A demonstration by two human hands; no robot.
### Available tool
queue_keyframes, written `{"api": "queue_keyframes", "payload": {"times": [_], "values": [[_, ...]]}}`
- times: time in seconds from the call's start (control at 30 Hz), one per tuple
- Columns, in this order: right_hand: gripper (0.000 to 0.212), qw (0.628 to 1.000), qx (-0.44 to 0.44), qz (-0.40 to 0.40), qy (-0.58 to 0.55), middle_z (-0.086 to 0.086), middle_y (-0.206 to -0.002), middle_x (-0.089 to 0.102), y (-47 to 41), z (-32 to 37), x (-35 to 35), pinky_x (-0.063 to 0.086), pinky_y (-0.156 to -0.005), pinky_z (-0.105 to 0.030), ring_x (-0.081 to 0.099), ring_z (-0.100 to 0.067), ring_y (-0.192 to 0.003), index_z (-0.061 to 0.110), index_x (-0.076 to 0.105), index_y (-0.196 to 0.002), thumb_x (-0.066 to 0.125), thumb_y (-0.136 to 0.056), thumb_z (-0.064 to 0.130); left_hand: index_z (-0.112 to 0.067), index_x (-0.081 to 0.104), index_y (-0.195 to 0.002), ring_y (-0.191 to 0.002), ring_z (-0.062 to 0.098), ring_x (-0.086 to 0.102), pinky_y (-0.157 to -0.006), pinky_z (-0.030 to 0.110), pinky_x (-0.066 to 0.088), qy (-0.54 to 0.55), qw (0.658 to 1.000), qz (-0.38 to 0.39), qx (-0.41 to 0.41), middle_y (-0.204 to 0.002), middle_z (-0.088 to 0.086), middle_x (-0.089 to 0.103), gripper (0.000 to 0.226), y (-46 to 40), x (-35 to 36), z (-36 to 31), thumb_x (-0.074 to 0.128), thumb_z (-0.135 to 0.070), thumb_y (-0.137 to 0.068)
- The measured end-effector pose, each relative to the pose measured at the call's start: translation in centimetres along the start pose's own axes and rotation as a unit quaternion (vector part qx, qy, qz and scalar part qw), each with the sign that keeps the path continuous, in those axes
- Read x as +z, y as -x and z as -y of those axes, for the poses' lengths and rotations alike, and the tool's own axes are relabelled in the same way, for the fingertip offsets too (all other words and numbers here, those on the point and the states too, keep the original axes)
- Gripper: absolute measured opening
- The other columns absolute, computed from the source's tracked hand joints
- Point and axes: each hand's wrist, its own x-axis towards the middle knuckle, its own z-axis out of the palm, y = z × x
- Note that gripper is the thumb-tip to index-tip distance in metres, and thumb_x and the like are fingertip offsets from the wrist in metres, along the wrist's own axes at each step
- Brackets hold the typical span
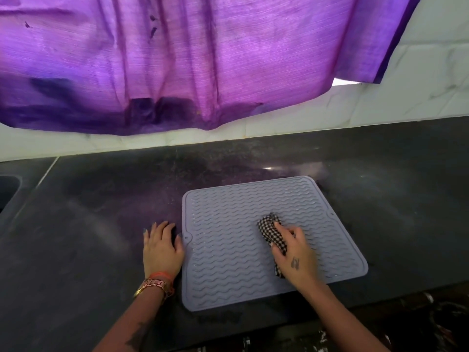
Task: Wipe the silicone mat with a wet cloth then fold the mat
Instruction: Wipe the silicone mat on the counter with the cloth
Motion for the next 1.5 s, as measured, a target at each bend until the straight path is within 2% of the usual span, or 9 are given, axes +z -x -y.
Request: {"api": "queue_keyframes", "payload": {"times": [0.17,0.33,0.5,0.63,0.77,0.83,1.03,1.4,1.5], "values": [[0.055,1.0,0.003,0.025,0.017,-0.003,-0.119,0.044,-0.3,-1.2,-1.1,0.041,-0.08,-0.024,0.051,-0.017,-0.103,0.02,0.04,-0.139,0.058,-0.088,0.03,-0.004,0.056,-0.124,-0.135,0.034,0.034,-0.118,0.044,0.011,-0.001,1.0,0.004,-0.004,-0.136,0.016,0.05,0.039,-0.1,0.0,0.1,0.054,-0.018,-0.088],[0.053,0.998,0.043,-0.02,0.03,-0.008,-0.119,0.046,-0.5,-3.0,-2.5,0.046,-0.085,-0.033,0.052,-0.022,-0.104,0.016,0.043,-0.138,0.059,-0.087,0.025,-0.004,0.056,-0.124,-0.135,0.034,0.034,-0.118,0.044,0.01,0.002,1.0,0.002,-0.004,-0.136,0.016,0.05,0.039,-0.1,-0.1,-0.1,0.054,-0.017,-0.088],[0.052,0.999,0.029,0.004,0.039,-0.007,-0.116,0.049,-1.5,-4.4,-3.7,0.041,-0.079,-0.027,0.052,-0.021,-0.103,0.017,0.046,-0.136,0.061,-0.087,0.024,-0.004,0.055,-0.125,-0.135,0.033,0.033,-0.118,0.042,0.009,0.002,1.0,0.003,-0.006,-0.136,0.015,0.049,0.039,0.0,-0.3,-0.2,0.054,-0.018,-0.088],[0.051,0.995,0.061,-0.03,0.072,-0.013,-0.117,0.051,-2.0,-6.1,-4.8,0.044,-0.083,-0.034,0.053,-0.028,-0.104,0.012,0.049,-0.133,0.063,-0.084,0.019,-0.005,0.054,-0.126,-0.136,0.033,0.032,-0.118,0.041,0.008,0.003,1.0,0.004,-0.007,-0.137,0.015,0.049,0.04,0.0,-0.3,-0.3,0.053,-0.019,-0.088],[0.05,0.993,0.067,0.014,0.097,-0.007,-0.121,0.049,-2.9,-7.5,-6.2,0.041,-0.077,-0.029,0.054,-0.026,-0.106,0.021,0.048,-0.134,0.061,-0.086,0.027,-0.004,0.054,-0.126,-0.135,0.033,0.032,-0.118,0.043,0.008,0.001,1.0,0.007,-0.007,-0.137,0.016,0.049,0.04,0.0,-0.4,-0.3,0.053,-0.018,-0.088],[0.05,0.989,0.089,-0.009,0.118,-0.007,-0.12,0.048,-2.9,-8.5,-7.0,0.04,-0.072,-0.029,0.054,-0.026,-0.102,0.023,0.048,-0.134,0.06,-0.086,0.029,-0.005,0.054,-0.127,-0.136,0.032,0.031,-0.118,0.042,0.008,0.0,1.0,0.008,-0.009,-0.138,0.015,0.048,0.041,0.1,-0.4,-0.4,0.053,-0.019,-0.089],[0.05,0.983,0.132,0.018,0.125,-0.008,-0.122,0.047,-2.4,-9.7,-8.3,0.039,-0.074,-0.03,0.054,-0.027,-0.105,0.025,0.043,-0.137,0.055,-0.089,0.033,-0.005,0.053,-0.128,-0.137,0.032,0.03,-0.118,0.042,0.008,-0.004,1.0,0.012,-0.01,-0.139,0.015,0.047,0.041,0.0,-0.4,-0.3,0.052,-0.02,-0.089],[0.043,0.978,0.144,-0.067,0.133,-0.008,-0.115,0.051,2.0,-10.2,-9.6,0.041,-0.066,-0.029,0.055,-0.025,-0.097,0.022,0.049,-0.131,0.056,-0.089,0.029,-0.007,0.05,-0.13,-0.139,0.03,0.027,-0.119,0.04,0.005,0.0,1.0,0.012,-0.01,-0.142,0.013,0.044,0.043,0.1,-0.5,-0.4,0.049,-0.023,-0.09],[0.043,0.974,0.175,-0.071,0.126,-0.013,-0.118,0.049,3.4,-9.9,-9.4,0.046,-0.073,-0.037,0.054,-0.03,-0.101,0.02,0.048,-0.132,0.054,-0.09,0.026,-0.007,0.05,-0.13,-0.139,0.03,0.027,-0.118,0.04,0.004,-0.001,1.0,0.012,-0.009,-0.142,0.013,0.044,0.043,0.1,-0.5,-0.4,0.049,-0.023,-0.09]]}}
